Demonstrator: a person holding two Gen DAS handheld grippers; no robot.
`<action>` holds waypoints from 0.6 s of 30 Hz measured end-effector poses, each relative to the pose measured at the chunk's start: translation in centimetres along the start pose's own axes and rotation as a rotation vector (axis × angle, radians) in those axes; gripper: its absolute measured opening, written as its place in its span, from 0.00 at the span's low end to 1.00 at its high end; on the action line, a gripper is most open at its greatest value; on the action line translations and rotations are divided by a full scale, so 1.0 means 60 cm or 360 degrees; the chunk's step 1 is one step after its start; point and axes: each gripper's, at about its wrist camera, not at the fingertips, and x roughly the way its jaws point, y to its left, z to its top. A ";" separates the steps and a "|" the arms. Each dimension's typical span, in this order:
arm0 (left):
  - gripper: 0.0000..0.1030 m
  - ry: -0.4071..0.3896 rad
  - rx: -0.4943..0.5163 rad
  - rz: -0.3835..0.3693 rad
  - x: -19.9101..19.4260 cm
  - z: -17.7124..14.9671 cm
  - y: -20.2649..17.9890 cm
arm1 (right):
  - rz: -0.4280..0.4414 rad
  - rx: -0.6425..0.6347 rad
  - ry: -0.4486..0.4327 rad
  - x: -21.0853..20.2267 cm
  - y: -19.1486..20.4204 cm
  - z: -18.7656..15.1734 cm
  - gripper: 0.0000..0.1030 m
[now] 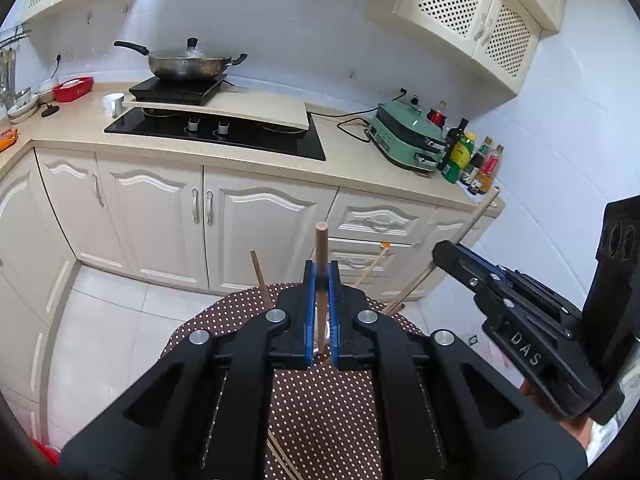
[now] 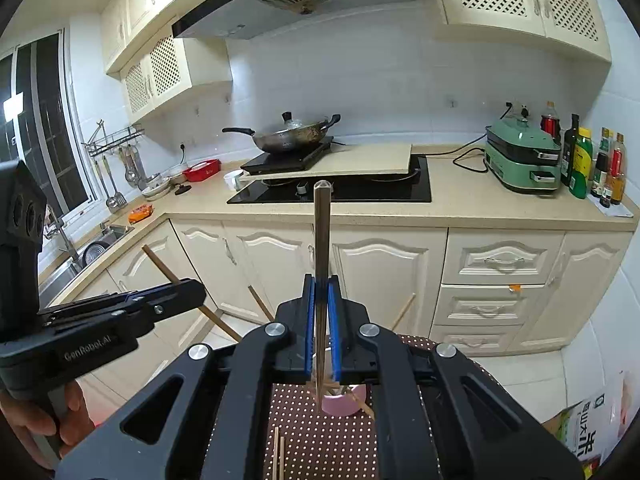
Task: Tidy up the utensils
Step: 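Lift the chopsticks upright with both grippers and carry them over the pink cup, then lower the chopsticks into the pink cup and open both grippers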
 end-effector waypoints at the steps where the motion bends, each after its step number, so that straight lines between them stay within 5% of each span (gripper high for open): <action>1: 0.06 0.0000 0.0009 0.0013 0.008 0.001 -0.002 | 0.0003 -0.0006 0.0000 0.007 0.000 0.000 0.05; 18: 0.06 0.0135 0.0035 0.0106 0.080 -0.036 0.019 | 0.0009 -0.0106 0.0083 0.069 0.003 -0.023 0.05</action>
